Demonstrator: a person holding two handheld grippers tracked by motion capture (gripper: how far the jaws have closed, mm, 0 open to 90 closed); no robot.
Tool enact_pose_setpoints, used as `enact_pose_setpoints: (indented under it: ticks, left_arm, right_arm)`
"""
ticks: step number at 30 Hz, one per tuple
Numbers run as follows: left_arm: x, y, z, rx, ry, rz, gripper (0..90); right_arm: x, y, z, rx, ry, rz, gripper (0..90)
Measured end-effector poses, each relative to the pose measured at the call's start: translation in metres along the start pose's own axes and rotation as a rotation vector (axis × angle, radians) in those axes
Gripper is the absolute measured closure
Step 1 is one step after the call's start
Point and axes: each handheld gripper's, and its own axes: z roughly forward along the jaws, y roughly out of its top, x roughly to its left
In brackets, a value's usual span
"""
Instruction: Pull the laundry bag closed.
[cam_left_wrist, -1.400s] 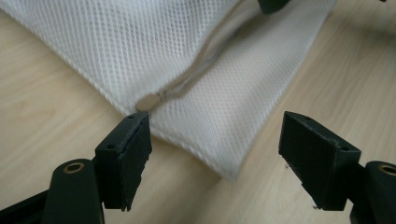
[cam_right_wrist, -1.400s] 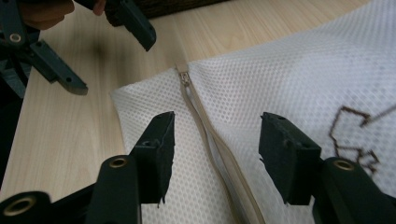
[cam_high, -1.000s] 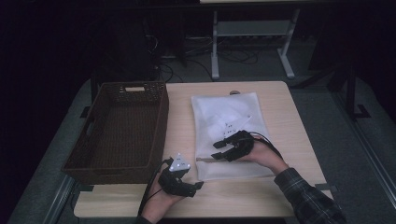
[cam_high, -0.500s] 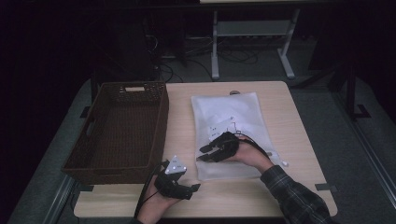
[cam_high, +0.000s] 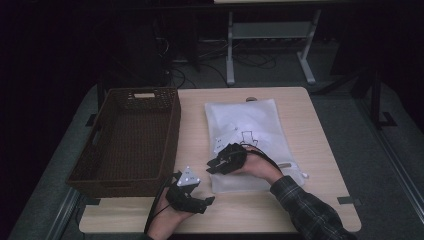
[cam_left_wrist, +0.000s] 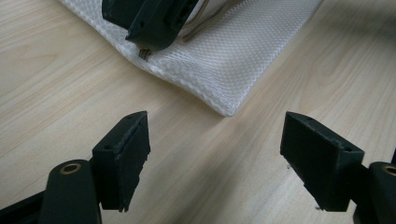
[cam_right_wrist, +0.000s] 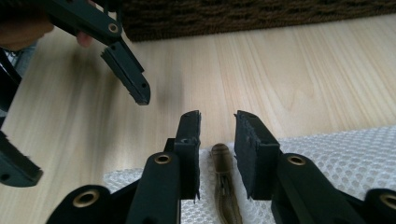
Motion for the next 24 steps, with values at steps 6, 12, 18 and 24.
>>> enact_pose_setpoints:
  ticks: [6,12,18,24]
  left_arm:
    - [-0.001,0.0,0.001,0.004,-0.006,0.001,23.5]
    - [0.0,0.0,0.002,0.01,-0.008,0.002,23.6]
    - [-0.001,0.0,0.002,0.009,-0.009,0.002,23.6]
    - [0.0,0.0,0.002,0.01,-0.009,0.003,23.6]
  right_arm:
    - [-0.001,-0.003,0.005,0.019,-0.01,-0.001,73.5]
    - [0.0,-0.003,0.005,0.028,-0.023,0.0,79.6]
    - [0.001,-0.002,-0.001,0.015,-0.032,0.006,79.8]
    - [0.001,-0.006,-0.011,0.003,-0.041,0.011,79.8]
